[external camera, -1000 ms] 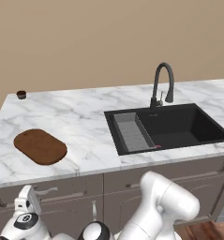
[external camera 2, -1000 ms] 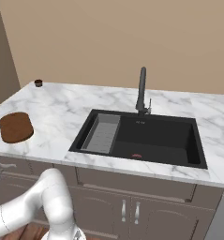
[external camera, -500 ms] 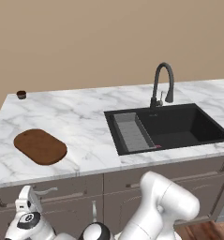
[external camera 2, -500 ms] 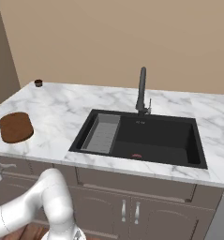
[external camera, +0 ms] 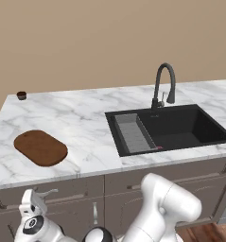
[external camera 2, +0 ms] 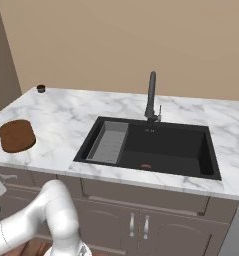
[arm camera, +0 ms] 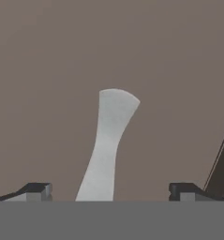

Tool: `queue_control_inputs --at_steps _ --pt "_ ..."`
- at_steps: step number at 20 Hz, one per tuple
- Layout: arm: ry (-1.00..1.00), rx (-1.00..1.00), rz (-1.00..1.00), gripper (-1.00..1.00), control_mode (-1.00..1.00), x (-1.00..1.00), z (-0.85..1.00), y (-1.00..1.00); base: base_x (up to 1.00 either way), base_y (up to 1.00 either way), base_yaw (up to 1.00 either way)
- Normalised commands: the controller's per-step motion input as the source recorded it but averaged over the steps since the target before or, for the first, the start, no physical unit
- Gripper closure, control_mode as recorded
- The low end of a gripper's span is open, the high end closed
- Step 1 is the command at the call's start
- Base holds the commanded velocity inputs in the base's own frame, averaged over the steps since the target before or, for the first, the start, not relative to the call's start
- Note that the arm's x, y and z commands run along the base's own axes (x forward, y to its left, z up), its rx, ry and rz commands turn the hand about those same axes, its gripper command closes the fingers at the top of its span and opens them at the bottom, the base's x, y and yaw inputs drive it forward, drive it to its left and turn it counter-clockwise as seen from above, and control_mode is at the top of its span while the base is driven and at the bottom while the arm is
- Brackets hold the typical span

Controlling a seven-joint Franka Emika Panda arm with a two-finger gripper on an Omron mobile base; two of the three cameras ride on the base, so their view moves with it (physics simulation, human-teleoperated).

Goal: Open the drawer on the left and place the cutting tools on the cutting board.

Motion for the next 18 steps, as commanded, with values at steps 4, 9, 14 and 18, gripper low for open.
queue_control_inputs --at_steps 4,9,14,18 --pt "-0.25 -0.05 0.0 -1.0 -1.0 0.0 -0.53 0.0 0.0 0.0 0.0" --pt "-0.24 -0.03 0.0 -1.0 -1.0 0.0 -0.55 0.01 0.0 0.0 0.0" --pt "-0.23 0.0 0.0 -1.0 -1.0 0.0 -0.55 0.04 0.0 0.0 0.0" --pt "-0.28 0.0 0.0 -1.0 -1.0 0.0 -0.29 0.05 0.0 0.0 0.0"
